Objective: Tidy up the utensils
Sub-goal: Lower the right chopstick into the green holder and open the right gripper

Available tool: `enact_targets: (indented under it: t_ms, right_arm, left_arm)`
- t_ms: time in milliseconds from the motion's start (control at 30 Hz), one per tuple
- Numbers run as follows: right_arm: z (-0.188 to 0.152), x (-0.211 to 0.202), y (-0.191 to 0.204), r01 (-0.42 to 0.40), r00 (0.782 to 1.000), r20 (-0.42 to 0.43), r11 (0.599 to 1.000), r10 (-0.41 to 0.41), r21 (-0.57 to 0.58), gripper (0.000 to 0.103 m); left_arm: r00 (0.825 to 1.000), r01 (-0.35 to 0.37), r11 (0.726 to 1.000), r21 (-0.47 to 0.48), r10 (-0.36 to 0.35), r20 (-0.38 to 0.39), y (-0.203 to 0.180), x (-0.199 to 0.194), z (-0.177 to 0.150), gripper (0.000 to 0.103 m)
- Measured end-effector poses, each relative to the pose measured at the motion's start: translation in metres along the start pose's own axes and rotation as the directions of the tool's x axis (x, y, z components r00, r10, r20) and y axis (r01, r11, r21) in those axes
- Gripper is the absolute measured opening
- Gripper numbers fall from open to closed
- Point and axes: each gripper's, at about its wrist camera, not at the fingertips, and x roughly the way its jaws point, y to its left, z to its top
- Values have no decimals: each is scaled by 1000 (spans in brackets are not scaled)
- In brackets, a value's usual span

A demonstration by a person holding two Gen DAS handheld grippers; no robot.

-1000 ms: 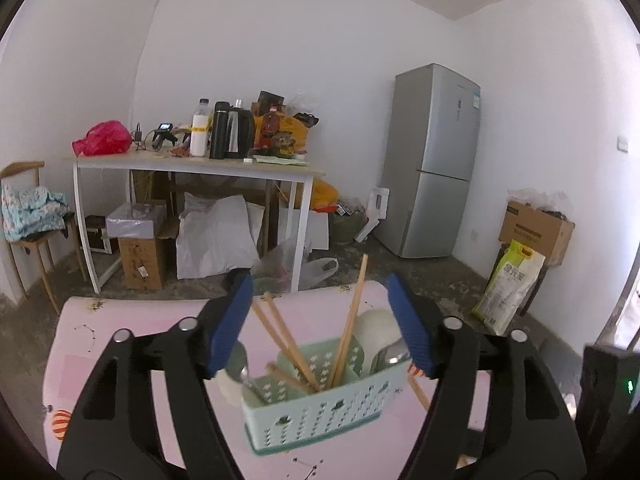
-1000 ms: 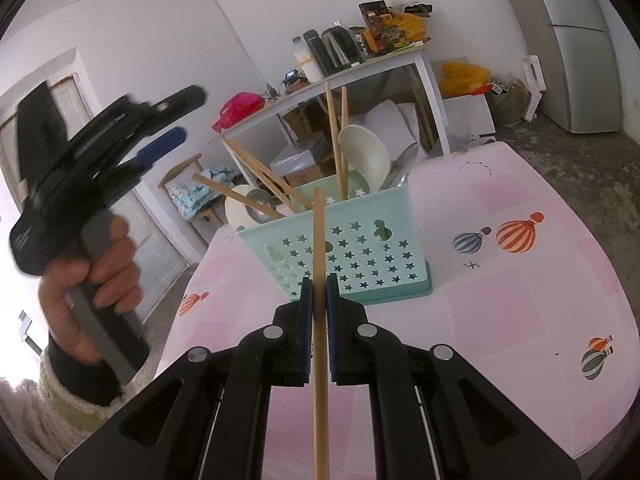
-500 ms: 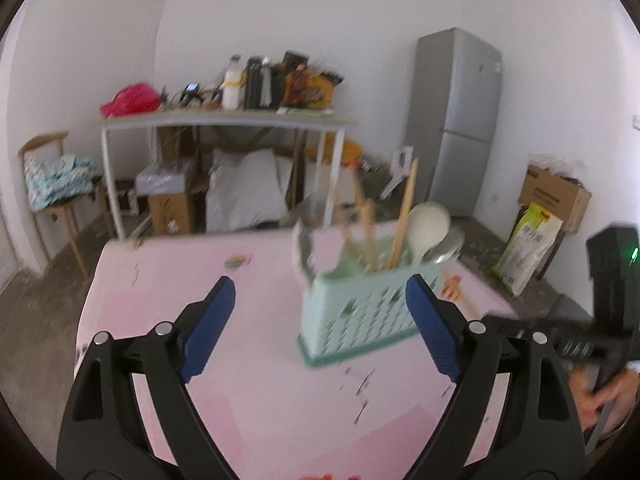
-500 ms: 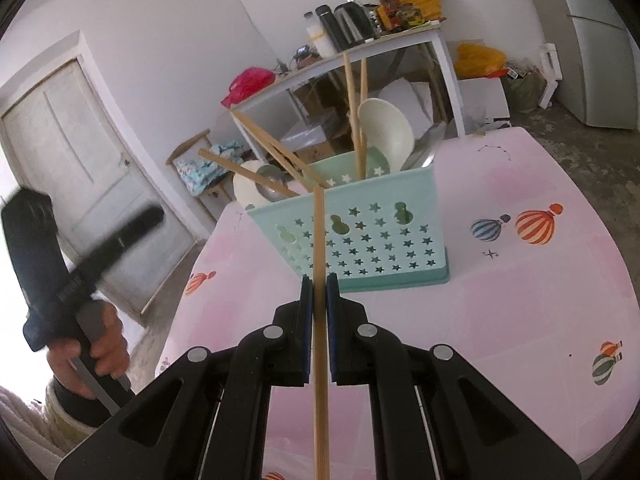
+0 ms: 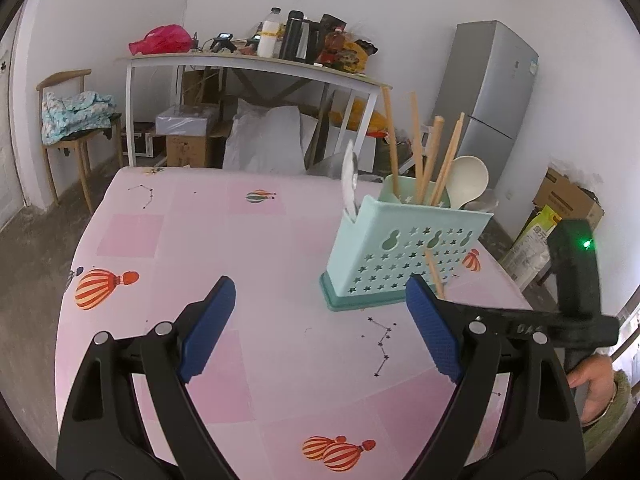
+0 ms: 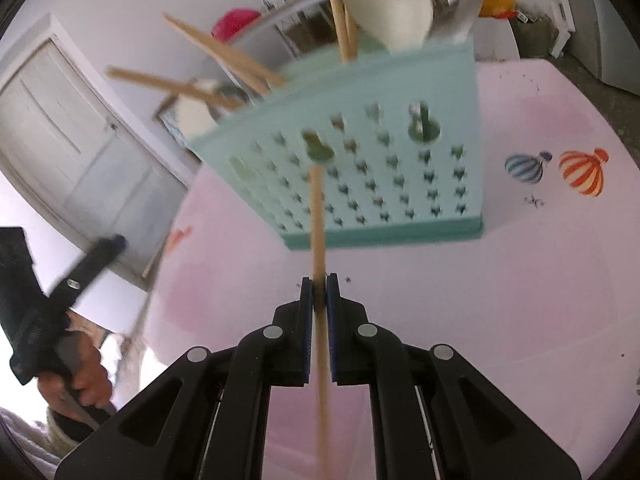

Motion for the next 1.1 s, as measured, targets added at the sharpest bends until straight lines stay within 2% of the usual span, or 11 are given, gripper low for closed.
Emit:
enact_targets:
  t_ms: [267,367,467,567,667,767,833,900,967,1033,1100]
  right_arm:
    - [-1,-7,13,20,1000,9,999,-20,-44,7]
    - [9,-31,30,-4,998,69,997,9,-77,7]
    - [25,-68,48,-25,980,194,992,49,-123,7]
    - [47,-109,65,4,924,377,983,68,-185,7]
    - [73,-143,83,68,822,564,971,76,-230,7]
    - [94,-154,92,85,721,683,963,118,-256,7]
    - [108,-151,92,106,680,723,958,126,-267,7]
    - [121,-135,93,121,654,746,955,128,-270,7]
    - [129,-115,93,151,648,754,952,108,-267,7]
    - [128,-97,90,168,652,752,949,97,-268,7]
    - [128,-74,86,184,671,737,945,81,-271,7]
  left_arm:
    - [1000,-5,999,-37,5,-9,10,3,-1,83]
    - [1000,-7,999,-40,7,-6,13,2,0,83]
    - [1000,-9,999,-44,9,-6,14,4,1,83]
    - [1000,-7,999,-47,7,-5,14,4,2,83]
    - [1000,-11,999,-47,11,-5,14,5,2,83]
    - [1000,-18,998,-53,17,-9,15,7,2,83]
    - [1000,-22,998,-59,22,-13,17,8,1,83]
    - [1000,-28,998,-62,27,-15,18,9,1,83]
    - [999,-37,998,-58,36,-16,19,10,1,83]
    - [999,-42,997,-57,42,-16,21,11,1,83]
    - [999,-49,997,-60,48,-15,23,12,1,83]
